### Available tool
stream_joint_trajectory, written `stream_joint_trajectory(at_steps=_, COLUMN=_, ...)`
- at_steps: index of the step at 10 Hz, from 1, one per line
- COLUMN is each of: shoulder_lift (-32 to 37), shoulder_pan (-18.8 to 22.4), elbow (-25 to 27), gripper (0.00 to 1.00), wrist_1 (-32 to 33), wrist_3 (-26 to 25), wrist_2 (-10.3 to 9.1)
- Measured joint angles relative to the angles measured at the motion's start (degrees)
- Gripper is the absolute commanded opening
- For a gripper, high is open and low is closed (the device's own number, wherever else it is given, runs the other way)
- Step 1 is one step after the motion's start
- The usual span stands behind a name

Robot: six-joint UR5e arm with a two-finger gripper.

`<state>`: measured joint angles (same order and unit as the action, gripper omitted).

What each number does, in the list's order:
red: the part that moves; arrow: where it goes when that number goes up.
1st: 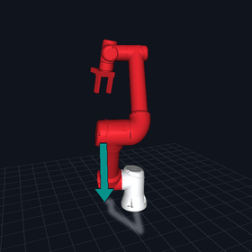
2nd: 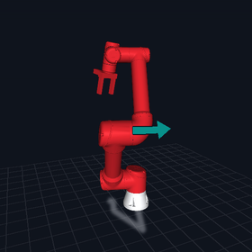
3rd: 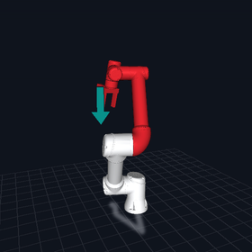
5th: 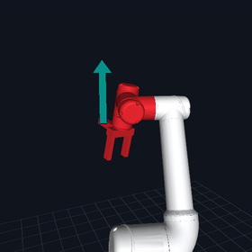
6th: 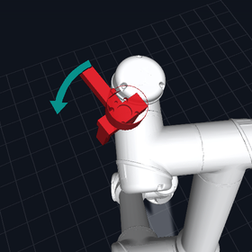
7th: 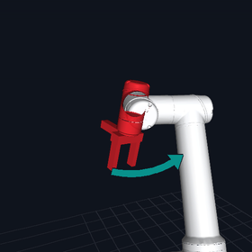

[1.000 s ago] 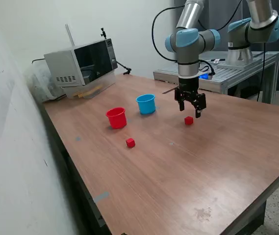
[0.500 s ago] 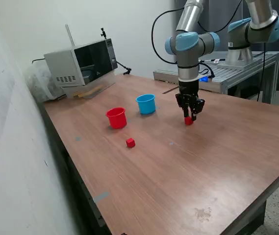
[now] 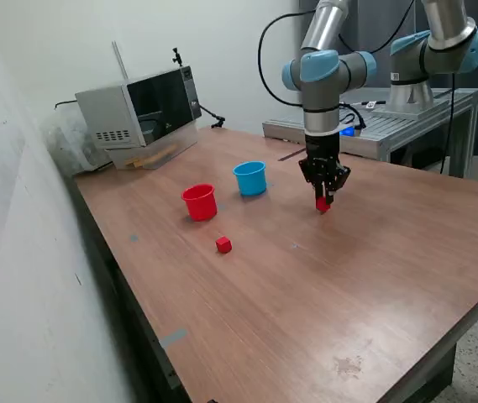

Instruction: Place red objects in the red bin, and blue objects in the blue bin.

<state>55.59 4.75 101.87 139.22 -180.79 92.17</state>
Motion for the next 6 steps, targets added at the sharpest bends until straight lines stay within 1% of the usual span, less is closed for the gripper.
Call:
stream_joint_trajectory(at_steps=2, shoulder_lift=5.5, shoulder_pan=0.1, elbow=-0.1, gripper=0.00, wrist_1=-2.1, wrist_3=0.5, wrist_2=-0.06)
stream_joint_trajectory(at_steps=6, shoulder_lift=17.7, shoulder_pan=0.2, elbow=0.0, gripper=0.00, wrist_1=-8.8, wrist_3=0.6, wrist_2=-0.09)
